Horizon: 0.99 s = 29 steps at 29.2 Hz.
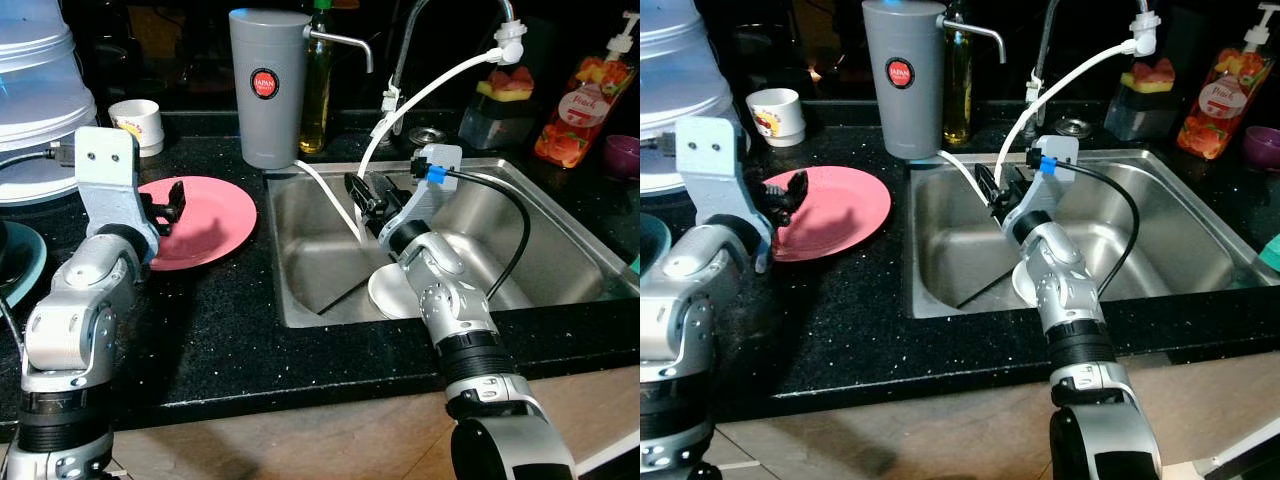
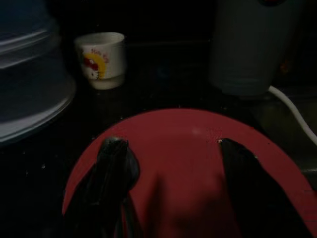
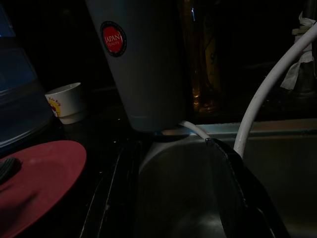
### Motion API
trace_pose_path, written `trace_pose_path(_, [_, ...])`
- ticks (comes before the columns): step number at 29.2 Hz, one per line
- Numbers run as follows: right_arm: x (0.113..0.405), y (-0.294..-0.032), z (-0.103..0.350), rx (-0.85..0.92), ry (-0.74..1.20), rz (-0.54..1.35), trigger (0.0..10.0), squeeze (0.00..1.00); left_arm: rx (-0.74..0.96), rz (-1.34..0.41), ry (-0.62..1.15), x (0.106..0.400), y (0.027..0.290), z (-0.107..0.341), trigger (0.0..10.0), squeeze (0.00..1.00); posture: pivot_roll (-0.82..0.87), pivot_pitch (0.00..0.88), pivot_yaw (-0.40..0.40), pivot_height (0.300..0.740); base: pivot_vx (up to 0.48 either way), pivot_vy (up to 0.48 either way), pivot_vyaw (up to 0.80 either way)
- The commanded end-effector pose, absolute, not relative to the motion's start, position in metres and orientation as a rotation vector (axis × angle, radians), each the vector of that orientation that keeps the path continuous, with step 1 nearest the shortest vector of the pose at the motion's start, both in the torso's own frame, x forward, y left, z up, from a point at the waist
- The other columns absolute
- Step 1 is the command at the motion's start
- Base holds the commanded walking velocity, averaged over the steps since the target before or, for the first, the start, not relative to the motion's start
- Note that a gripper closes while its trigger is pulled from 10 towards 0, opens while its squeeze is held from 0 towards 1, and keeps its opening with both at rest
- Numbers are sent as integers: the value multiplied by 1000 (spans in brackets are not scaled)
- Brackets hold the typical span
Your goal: Kitchen organization
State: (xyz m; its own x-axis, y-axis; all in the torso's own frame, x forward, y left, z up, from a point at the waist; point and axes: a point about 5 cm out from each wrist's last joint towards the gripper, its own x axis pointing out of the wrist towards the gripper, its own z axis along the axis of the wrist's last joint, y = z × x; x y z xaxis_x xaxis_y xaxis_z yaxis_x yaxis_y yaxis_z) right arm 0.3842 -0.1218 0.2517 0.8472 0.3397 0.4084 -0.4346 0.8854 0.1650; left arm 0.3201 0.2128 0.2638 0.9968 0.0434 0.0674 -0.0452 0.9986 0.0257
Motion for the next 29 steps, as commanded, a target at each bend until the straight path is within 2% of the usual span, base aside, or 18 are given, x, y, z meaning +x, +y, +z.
trace_pose_path(1, [385,-122,248,249,-362,411,10000,0,3,94,-9,322,220,257,10000,0,19,81,-19,740,0,0,0])
trace_pose_path(4, [385,-121,248,246,-359,420,10000,0,-21,193,79,321,234,247,10000,0,20,82,-19,740,0,0,0])
trace_pose_path(9, [385,-120,248,244,-354,438,10000,0,-49,213,151,318,240,238,10000,0,22,81,-22,740,0,0,0])
trace_pose_path(16, [384,-118,249,239,-354,454,10000,0,-102,159,239,319,237,225,10000,0,21,81,-24,740,0,0,0])
trace_pose_path(26, [384,-118,250,240,-358,457,10000,0,-85,113,275,321,236,223,10000,0,20,81,-23,740,0,0,0])
trace_pose_path(27, [384,-119,250,240,-357,458,10000,0,-89,113,275,321,236,224,0,0,18,83,-24,740,0,0,0])
trace_pose_path(29, [384,-119,250,240,-357,458,10000,0,-94,111,272,321,237,224,0,0,19,83,-24,740,0,0,0])
